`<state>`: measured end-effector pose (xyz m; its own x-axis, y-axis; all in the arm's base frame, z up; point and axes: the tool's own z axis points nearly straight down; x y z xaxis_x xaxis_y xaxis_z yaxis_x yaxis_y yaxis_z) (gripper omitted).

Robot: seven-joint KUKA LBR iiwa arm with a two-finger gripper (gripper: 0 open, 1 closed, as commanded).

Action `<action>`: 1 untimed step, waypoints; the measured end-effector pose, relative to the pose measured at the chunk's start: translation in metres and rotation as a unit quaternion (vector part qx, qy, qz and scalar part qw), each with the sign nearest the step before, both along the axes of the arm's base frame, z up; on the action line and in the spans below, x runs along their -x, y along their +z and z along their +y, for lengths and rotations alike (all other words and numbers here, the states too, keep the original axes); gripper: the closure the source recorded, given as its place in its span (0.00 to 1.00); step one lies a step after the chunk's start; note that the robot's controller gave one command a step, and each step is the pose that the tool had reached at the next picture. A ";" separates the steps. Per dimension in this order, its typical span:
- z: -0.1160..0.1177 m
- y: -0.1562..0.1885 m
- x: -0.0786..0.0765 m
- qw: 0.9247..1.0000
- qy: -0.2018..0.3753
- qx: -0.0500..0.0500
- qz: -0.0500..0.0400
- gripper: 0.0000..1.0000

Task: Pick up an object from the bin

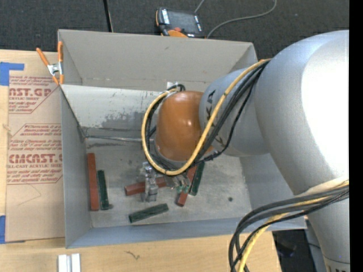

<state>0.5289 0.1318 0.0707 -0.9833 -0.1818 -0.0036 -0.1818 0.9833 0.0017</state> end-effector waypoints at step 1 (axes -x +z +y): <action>-0.007 0.144 0.004 1.000 -0.023 0.000 -0.003 1.00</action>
Offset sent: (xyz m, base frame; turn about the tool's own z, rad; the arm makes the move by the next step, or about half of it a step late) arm -0.0052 -0.0091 0.1390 0.0483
